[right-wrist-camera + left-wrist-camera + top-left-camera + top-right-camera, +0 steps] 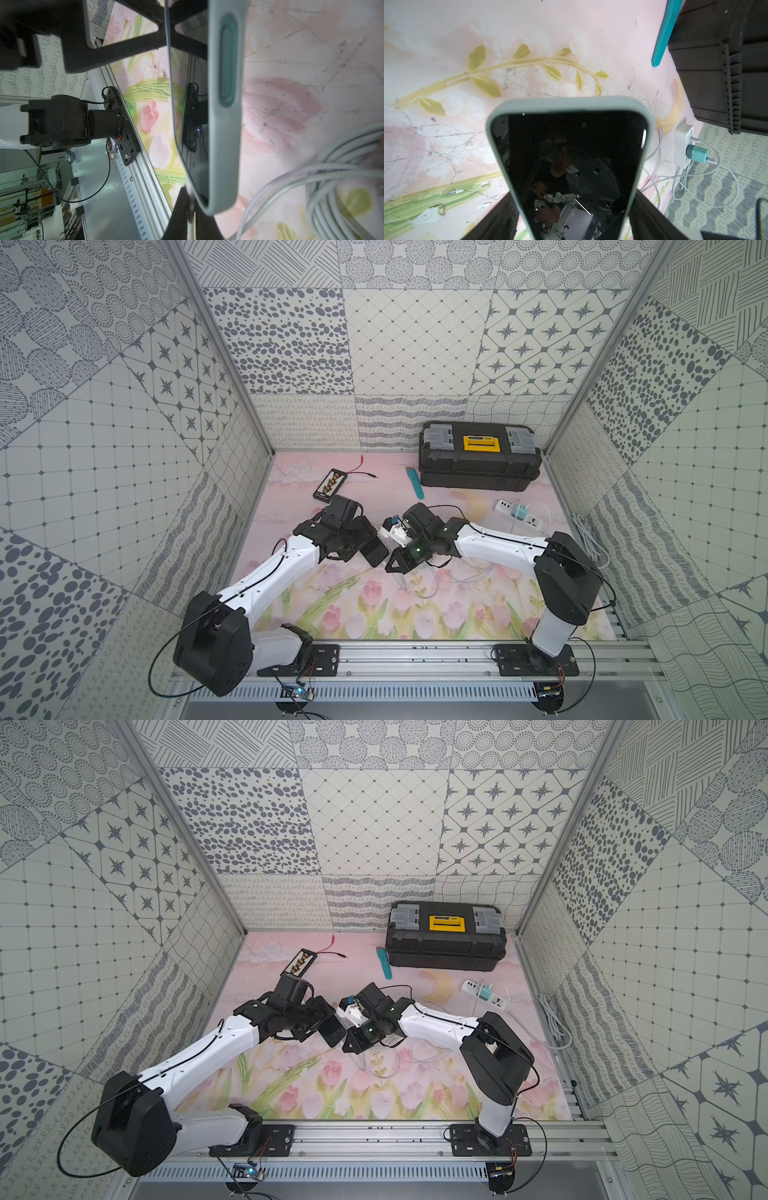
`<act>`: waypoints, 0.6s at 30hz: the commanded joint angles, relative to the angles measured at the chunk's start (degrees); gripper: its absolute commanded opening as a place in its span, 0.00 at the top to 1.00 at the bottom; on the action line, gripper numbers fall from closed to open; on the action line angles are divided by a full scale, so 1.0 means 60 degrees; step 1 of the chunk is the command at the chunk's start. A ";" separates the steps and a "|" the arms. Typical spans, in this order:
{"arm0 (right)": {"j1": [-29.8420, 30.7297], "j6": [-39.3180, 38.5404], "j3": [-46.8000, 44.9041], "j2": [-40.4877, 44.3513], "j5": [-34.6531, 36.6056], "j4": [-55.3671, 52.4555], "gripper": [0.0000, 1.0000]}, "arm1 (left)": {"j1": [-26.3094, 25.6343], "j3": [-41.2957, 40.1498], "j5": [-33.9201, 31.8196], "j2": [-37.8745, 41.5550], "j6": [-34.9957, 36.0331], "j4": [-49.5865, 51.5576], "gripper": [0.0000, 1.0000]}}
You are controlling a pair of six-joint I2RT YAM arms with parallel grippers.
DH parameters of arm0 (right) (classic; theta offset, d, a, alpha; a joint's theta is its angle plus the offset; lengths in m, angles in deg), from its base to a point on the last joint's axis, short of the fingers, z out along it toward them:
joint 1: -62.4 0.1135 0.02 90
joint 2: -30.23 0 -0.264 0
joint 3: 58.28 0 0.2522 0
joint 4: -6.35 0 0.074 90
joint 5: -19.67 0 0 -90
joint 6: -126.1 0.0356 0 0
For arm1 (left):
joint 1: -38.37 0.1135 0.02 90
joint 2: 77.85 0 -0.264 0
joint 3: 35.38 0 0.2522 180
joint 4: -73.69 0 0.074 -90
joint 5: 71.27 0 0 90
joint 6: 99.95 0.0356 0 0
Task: Plug the charging cable into the phone
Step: Insert the charging cable into the phone.
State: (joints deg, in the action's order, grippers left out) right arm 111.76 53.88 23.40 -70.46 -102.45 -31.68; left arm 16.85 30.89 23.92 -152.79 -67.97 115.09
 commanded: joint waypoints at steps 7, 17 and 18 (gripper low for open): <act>-0.0342 -0.0322 0.0560 -0.0134 0.0394 0.1711 1.00 | -0.0387 0.0188 0.2185 -0.0255 0.0275 0.0641 1.00; -0.0373 -0.0312 0.0558 -0.0151 0.0285 0.1895 1.00 | -0.0427 0.0136 0.2123 -0.0296 0.0242 0.0655 1.00; -0.0370 -0.0312 0.0536 -0.0140 0.0285 0.1905 1.00 | -0.0425 0.0139 0.2110 -0.0298 0.0241 0.0662 1.00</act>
State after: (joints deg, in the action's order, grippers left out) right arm 110.80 53.25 23.40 -71.00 -103.39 -32.53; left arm 15.93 31.48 24.14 -154.34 -67.25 114.39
